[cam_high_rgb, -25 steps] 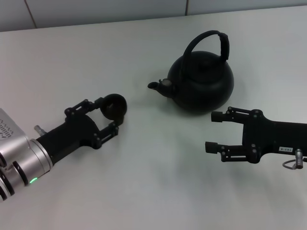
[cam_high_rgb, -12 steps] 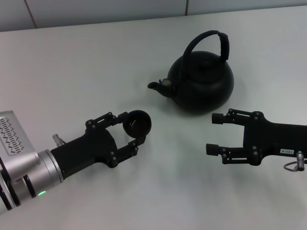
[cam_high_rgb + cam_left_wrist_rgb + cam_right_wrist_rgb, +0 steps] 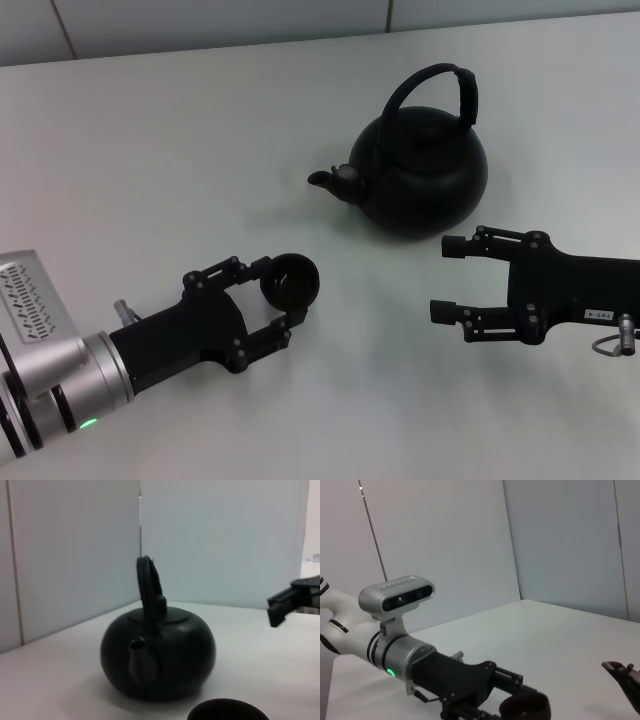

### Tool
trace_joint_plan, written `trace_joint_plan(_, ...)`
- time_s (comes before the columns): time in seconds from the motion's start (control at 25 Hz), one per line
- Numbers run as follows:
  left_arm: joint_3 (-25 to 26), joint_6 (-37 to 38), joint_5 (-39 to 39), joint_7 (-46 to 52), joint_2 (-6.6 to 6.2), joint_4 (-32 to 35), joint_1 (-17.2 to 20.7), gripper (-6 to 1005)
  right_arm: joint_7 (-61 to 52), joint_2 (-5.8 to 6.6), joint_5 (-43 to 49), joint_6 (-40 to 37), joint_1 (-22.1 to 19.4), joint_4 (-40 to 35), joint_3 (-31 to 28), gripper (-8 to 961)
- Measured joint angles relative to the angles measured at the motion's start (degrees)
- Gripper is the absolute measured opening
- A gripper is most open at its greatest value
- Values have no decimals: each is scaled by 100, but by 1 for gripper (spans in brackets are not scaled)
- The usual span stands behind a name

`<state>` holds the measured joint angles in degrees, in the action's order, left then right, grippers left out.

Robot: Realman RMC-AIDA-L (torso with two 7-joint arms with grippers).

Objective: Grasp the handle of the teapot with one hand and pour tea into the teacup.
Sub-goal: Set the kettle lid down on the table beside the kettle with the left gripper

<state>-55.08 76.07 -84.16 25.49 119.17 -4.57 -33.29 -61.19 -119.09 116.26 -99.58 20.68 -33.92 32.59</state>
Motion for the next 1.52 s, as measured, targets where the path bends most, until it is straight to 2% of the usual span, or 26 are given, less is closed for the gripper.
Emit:
trace_joint_plan(0.6, 40, -434, -57, 0, 0, -51, 34, 665, -2, 8, 8, 34, 34, -91, -20, 826)
trace_joint_plan(1.52, 9, -506, -54, 0, 0, 1, 52, 664, -7, 9, 20, 73, 59, -159, -32, 826)
